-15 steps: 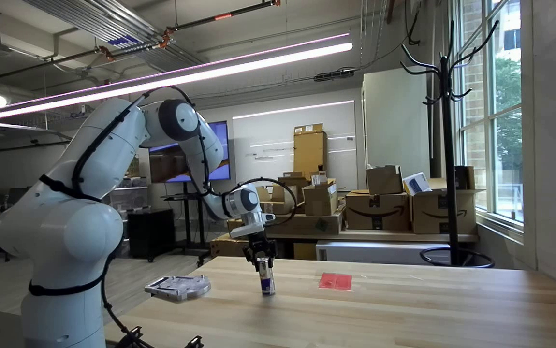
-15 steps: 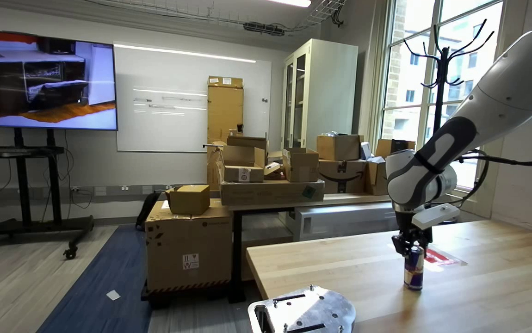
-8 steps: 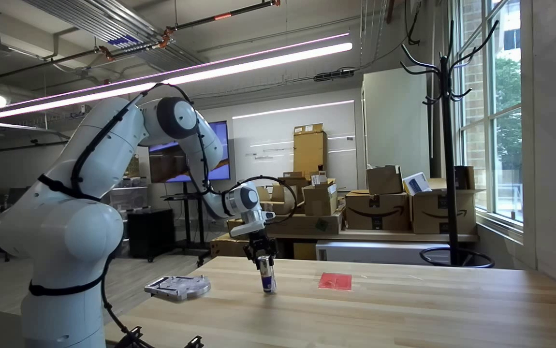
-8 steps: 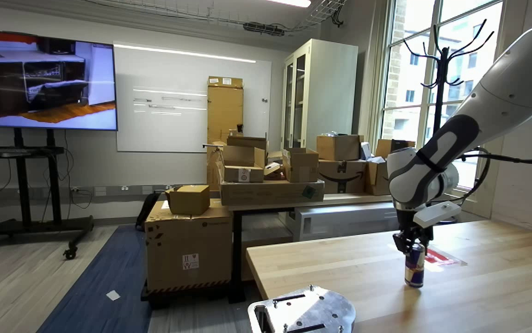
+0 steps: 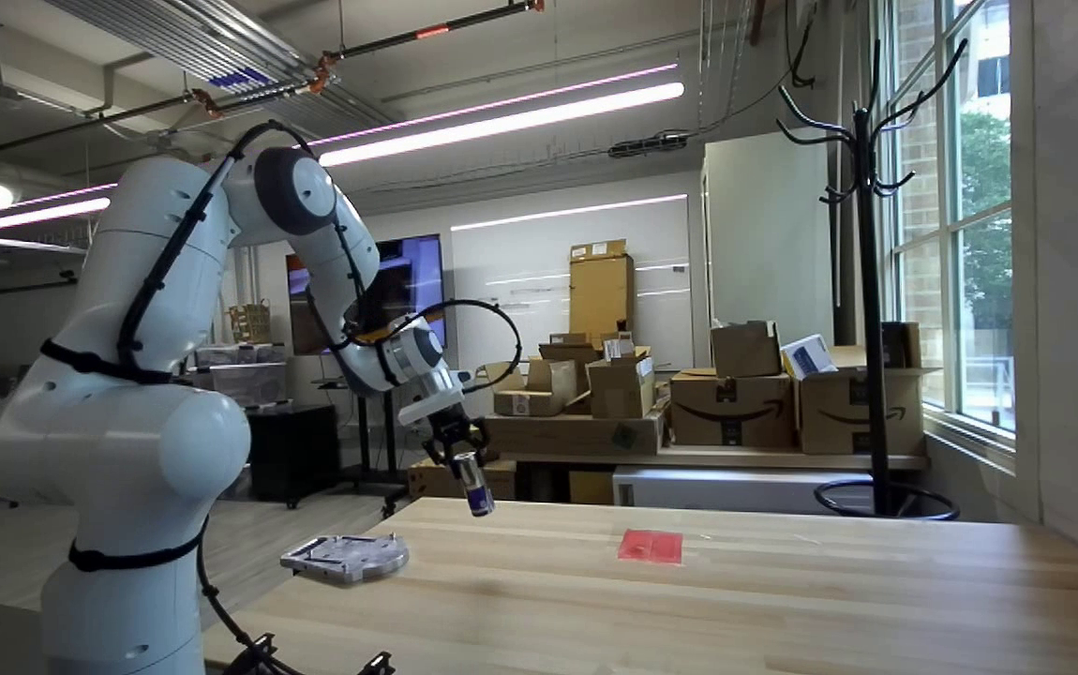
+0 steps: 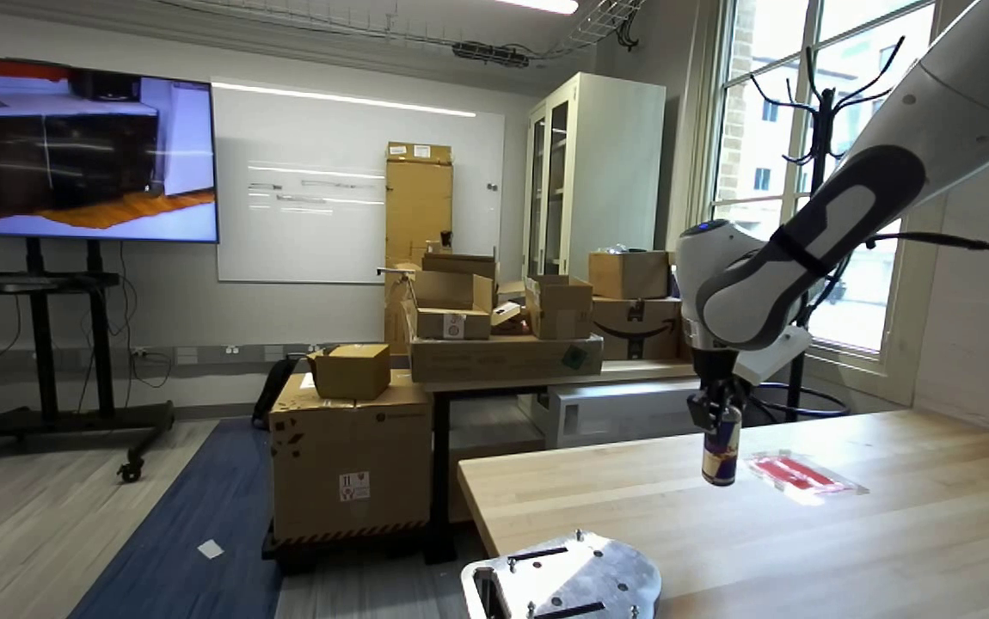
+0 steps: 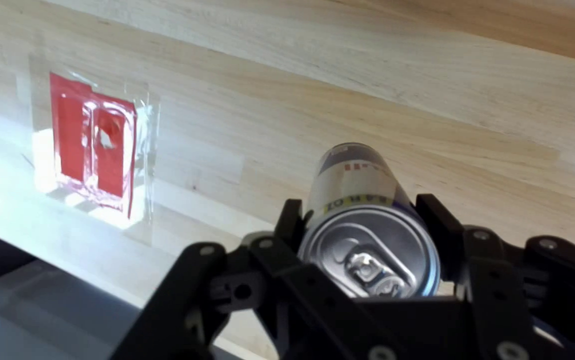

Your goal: Put the can on the metal item

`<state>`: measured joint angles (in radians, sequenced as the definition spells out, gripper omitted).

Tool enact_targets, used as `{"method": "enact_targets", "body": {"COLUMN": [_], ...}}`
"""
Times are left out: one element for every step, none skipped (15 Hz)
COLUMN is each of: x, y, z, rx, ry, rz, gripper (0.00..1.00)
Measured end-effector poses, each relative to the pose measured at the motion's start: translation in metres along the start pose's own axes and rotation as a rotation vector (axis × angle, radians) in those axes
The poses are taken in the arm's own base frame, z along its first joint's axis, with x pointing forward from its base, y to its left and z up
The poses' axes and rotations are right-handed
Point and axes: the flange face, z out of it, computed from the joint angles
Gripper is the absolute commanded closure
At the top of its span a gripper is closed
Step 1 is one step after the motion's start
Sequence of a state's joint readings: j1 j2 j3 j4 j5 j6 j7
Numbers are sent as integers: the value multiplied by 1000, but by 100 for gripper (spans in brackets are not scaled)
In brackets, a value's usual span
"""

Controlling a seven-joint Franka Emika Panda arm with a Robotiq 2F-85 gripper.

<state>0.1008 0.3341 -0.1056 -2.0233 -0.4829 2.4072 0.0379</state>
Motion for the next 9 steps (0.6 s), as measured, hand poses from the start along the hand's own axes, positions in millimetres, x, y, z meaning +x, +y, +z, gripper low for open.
{"method": "enact_targets", "body": {"x": [4,7,11,14,16,18,18,18,17], "y": [-19,-39,-58,-78,-98,-118,-137,-157,-174], "z": [-13,-22,-31,-36,-41,-45,-48,-49,-51], "rx": [-13,-16,-14,-10,-4,-1,0,1,2], "ry": [19,34,47,58,66,72,76,79,82], "rz": [-34,-66,-99,-131,-165,-202,-238,-276,-309], "gripper": [65,65,65,65,65,65,65,65,65]}}
